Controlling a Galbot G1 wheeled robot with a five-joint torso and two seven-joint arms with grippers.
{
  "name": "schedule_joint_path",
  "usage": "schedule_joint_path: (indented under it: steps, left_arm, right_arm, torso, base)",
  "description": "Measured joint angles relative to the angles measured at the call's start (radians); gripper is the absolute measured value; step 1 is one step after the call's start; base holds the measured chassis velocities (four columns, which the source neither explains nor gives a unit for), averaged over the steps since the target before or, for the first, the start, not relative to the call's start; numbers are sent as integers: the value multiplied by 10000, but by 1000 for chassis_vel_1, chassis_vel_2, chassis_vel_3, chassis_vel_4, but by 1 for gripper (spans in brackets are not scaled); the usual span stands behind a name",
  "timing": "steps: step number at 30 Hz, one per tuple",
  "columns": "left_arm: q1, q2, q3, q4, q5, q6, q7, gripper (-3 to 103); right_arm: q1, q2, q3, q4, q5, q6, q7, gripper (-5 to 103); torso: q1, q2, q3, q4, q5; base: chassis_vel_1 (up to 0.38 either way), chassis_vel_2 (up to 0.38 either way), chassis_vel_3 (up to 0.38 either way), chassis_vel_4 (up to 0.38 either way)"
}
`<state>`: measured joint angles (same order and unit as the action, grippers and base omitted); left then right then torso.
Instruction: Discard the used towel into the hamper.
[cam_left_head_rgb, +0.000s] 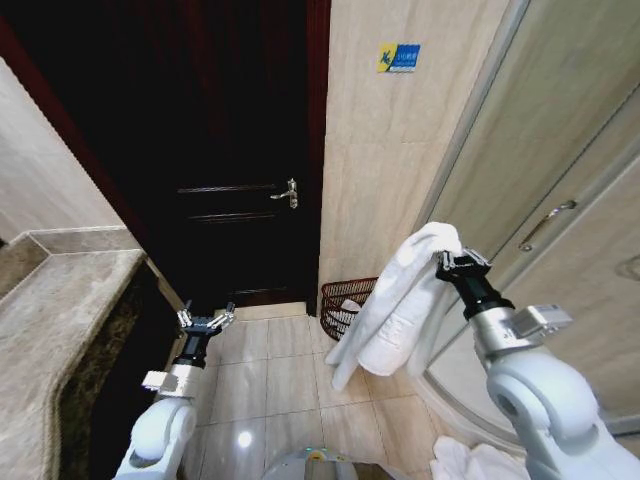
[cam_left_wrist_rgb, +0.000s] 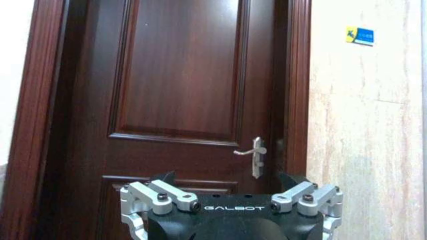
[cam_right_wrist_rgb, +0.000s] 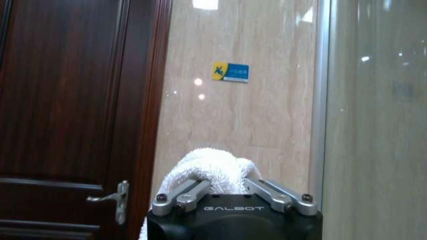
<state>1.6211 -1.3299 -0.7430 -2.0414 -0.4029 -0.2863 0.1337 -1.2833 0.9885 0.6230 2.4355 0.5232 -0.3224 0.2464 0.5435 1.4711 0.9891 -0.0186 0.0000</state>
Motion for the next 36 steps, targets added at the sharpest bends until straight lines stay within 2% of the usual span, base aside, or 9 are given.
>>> schedule_joint_path:
  steps: [8,23,31,36]
  left_arm:
    - [-108,63,-75,171,15,187,-53,100]
    - [-198,-123,8,52,325,406,-131,100]
    - [-62,-227,88,75,587,427,-126,100]
    - [-16,-236,112,114,663,427,-117,100]
  right_arm:
    - [1296,-209,-118,-789,261,-2,-159,4]
    - [3899,-860,-336,-2321,1499,-368,-129,4]
    - [6074,-1391,-537,-3676,1981,-431,-340,4]
    - [7596,-1836,-1054,-4599,2271,-539,-442,4]
  torso:
    - [2,0,1,1,0]
    - [3,-1,1,0,3]
    - [3,-4,1,1,0]
    - [3,-4,2,-1,4]
  base:
    - [0,0,0,0]
    - [0,0,0,0]
    - [0,0,0,0]
    - [0,0,0,0]
